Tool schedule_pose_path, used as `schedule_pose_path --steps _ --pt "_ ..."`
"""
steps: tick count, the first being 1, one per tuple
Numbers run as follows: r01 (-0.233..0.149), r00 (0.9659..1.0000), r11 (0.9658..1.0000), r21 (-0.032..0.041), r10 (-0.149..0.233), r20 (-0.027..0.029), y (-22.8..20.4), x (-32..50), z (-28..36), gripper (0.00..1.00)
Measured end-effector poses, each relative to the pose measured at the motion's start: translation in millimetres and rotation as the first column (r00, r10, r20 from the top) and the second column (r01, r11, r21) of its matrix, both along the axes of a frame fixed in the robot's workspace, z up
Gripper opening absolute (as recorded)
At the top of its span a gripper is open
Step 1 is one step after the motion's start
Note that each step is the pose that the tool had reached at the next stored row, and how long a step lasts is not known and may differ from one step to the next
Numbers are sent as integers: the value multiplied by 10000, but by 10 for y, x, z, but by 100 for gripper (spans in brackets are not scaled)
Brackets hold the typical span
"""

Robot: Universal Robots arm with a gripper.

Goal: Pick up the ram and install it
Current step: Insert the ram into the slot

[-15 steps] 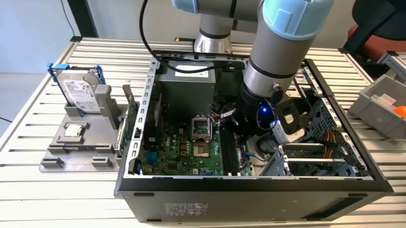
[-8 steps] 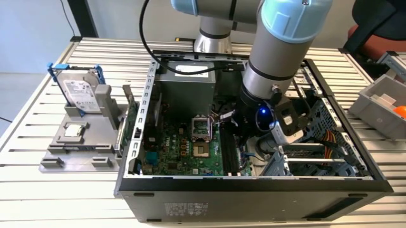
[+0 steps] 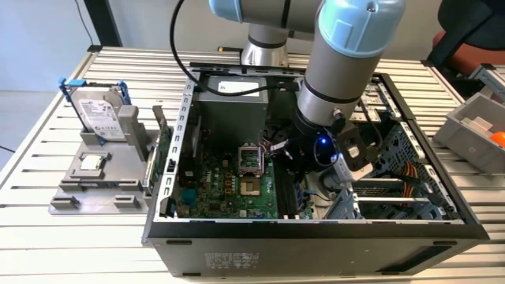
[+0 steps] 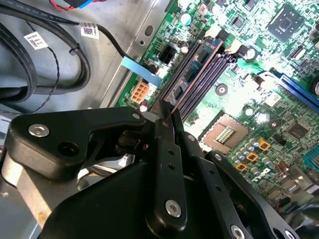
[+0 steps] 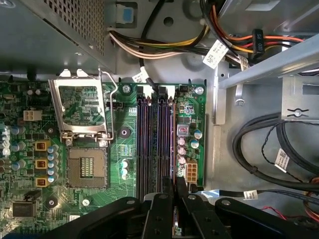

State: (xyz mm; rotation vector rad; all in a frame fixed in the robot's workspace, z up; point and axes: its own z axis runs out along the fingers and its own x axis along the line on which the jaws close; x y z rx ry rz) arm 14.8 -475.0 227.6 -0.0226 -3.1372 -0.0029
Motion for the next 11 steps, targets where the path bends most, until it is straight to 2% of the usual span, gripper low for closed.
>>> schedule_pose_path --steps 4,11 --pt "2 10000 10000 -18 -2 -1 5 -2 -18 0" --pt "1 10000 10000 -65 -1 0 38 -2 -50 0"
